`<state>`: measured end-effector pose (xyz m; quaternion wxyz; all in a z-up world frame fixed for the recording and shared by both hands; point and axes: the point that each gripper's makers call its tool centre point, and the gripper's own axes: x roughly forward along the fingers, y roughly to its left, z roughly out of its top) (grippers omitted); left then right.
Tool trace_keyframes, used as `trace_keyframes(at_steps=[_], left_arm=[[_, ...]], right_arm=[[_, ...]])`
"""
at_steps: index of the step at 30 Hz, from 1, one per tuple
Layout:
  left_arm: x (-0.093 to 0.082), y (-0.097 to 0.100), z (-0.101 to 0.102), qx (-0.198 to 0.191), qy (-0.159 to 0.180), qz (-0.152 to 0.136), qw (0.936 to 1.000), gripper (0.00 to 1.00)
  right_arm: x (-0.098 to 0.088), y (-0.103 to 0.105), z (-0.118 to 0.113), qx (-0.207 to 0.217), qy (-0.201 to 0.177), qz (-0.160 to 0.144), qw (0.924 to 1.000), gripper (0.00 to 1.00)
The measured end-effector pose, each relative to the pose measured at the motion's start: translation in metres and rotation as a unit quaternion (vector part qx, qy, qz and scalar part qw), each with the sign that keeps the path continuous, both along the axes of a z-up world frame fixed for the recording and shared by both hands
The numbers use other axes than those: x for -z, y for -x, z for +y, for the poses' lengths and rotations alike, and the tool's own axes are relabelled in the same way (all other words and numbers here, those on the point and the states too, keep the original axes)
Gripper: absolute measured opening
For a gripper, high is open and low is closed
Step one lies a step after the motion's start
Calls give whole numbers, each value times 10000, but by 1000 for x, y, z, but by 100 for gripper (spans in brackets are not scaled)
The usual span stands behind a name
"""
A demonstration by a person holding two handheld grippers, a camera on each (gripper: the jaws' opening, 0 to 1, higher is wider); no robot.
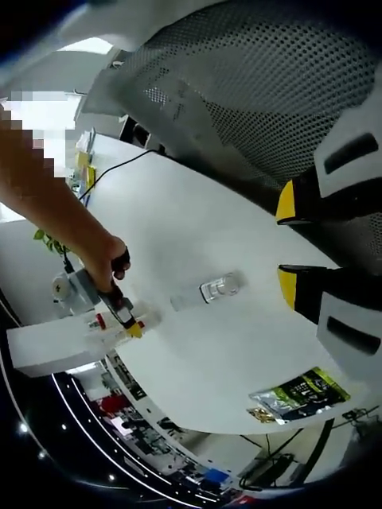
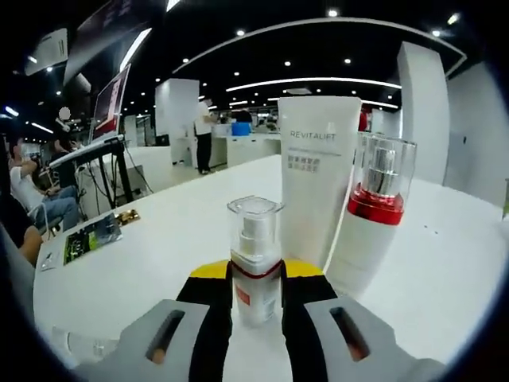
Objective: Arrange the skincare products in the storage area until every visible bottle or jar stands upright without overlapping.
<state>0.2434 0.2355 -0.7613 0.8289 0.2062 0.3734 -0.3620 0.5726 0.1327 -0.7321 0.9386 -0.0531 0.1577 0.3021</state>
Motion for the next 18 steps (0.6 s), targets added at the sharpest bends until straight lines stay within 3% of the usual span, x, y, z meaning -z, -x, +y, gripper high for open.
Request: trace_keyframes(at_steps=[18], left_arm=[[0,0,2,-1,-40,-49,10000,21]], right_arm=[[3,-12,-7,320,446,195,9983,21]])
